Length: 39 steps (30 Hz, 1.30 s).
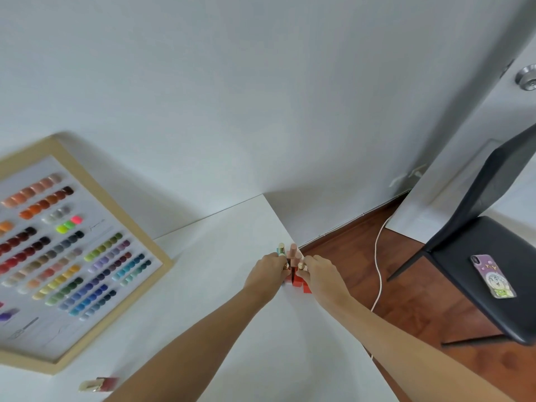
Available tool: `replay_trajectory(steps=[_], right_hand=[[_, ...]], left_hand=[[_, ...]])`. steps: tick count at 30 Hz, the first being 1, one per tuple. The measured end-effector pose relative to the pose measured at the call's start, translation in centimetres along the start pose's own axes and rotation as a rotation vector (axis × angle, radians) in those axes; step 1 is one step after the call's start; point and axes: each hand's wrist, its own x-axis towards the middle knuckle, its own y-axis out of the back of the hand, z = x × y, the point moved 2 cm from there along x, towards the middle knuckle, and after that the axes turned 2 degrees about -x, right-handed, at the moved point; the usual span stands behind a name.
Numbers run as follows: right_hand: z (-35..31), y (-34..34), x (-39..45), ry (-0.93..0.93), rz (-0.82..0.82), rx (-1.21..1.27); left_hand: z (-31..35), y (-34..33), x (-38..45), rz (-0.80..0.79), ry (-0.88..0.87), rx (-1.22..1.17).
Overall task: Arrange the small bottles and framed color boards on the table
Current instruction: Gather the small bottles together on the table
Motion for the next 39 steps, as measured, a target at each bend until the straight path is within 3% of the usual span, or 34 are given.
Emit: replay_trajectory(steps=[9, 13, 23, 30, 35, 39], right_hand=[[0.5, 0.0, -1.6, 0.007, 0.050, 0.096], [0.2, 0.4, -2.3, 0.019, 0.089, 0.017], [-6.2, 0.4, -3.6, 0.256, 0.275, -0.027], [-16.1, -4.0, -4.1, 0.524, 0.016, 0.054], [-22.4, -8.2, -5.8, 0.687, -0.248, 0.060], [-26.4, -11.2, -7.5, 0.780, -0.406, 0.025]], left_hand=[[-0.7, 0.0, -0.4, 0.013, 0.043, -0.086], [-1.8, 0.9, -1.2, 0.014, 0.026, -0.122], [-11.3, 10.5, -9.3, 0.057, -0.022, -0.124], [-22.1, 14.8, -18.7, 0.043, 0.150, -0.108], [-26.9, 13.6, -24.1, -0.104, 0.225, -0.105], [-29.0, 11.8, -26.4, -0.131, 0.204, -0.128]])
